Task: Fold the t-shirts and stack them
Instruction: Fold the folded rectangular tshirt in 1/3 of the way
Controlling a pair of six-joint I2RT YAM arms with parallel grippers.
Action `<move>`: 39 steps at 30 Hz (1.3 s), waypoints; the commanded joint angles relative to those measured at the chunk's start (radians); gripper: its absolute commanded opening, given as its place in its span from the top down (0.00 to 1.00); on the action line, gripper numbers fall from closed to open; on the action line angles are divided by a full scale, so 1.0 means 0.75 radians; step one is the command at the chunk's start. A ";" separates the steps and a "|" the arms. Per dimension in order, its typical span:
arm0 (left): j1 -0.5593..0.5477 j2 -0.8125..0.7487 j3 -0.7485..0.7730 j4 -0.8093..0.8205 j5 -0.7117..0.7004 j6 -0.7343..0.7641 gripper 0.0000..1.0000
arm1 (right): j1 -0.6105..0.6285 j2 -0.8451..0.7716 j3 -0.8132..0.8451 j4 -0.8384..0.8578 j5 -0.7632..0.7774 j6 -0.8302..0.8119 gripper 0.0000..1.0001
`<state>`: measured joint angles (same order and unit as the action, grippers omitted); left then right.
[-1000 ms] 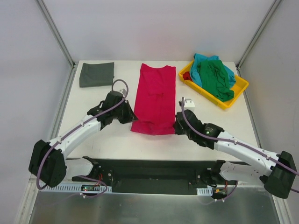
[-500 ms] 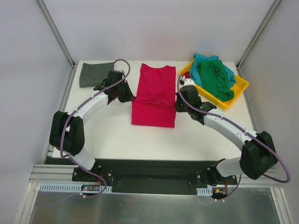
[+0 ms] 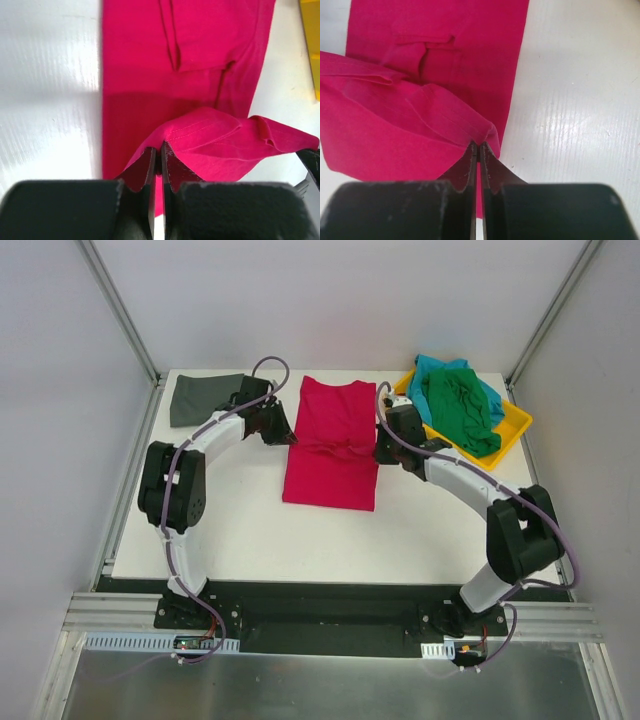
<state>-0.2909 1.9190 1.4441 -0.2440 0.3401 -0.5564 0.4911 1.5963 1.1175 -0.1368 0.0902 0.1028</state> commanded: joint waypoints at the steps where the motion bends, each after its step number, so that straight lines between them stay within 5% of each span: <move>1: 0.038 0.071 0.097 0.012 0.091 0.044 1.00 | -0.037 0.068 0.081 0.043 -0.045 0.000 1.00; 8: 0.063 0.206 0.157 0.006 0.172 0.050 0.90 | -0.056 0.187 0.097 0.068 -0.016 0.029 0.98; 12: 0.077 0.251 0.185 0.004 0.201 0.061 0.75 | -0.070 0.234 0.109 0.098 -0.030 0.027 0.93; 15: 0.081 0.262 0.214 0.004 0.207 0.057 0.58 | -0.076 0.250 0.150 0.052 -0.024 0.035 0.79; 18: 0.083 0.213 0.214 0.004 0.219 0.055 0.38 | -0.074 0.206 0.154 0.019 -0.065 0.031 0.45; 19: 0.083 0.184 0.202 0.004 0.211 0.059 0.03 | -0.072 0.183 0.152 0.007 -0.079 0.025 0.34; 24: 0.083 -0.067 -0.016 0.004 0.081 0.063 0.01 | -0.023 0.024 0.042 -0.039 -0.092 -0.018 0.04; 32: 0.081 -0.603 -0.622 0.053 -0.052 0.004 0.01 | 0.171 -0.167 -0.166 -0.002 -0.276 -0.090 0.04; 39: 0.071 -0.747 -0.966 0.196 0.033 -0.113 0.01 | 0.339 -0.345 -0.536 0.141 -0.053 -0.013 0.04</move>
<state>-0.2344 1.3682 0.8135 -0.1825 0.3374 -0.5812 0.7338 1.4143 0.8330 -0.1001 -0.0307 0.0471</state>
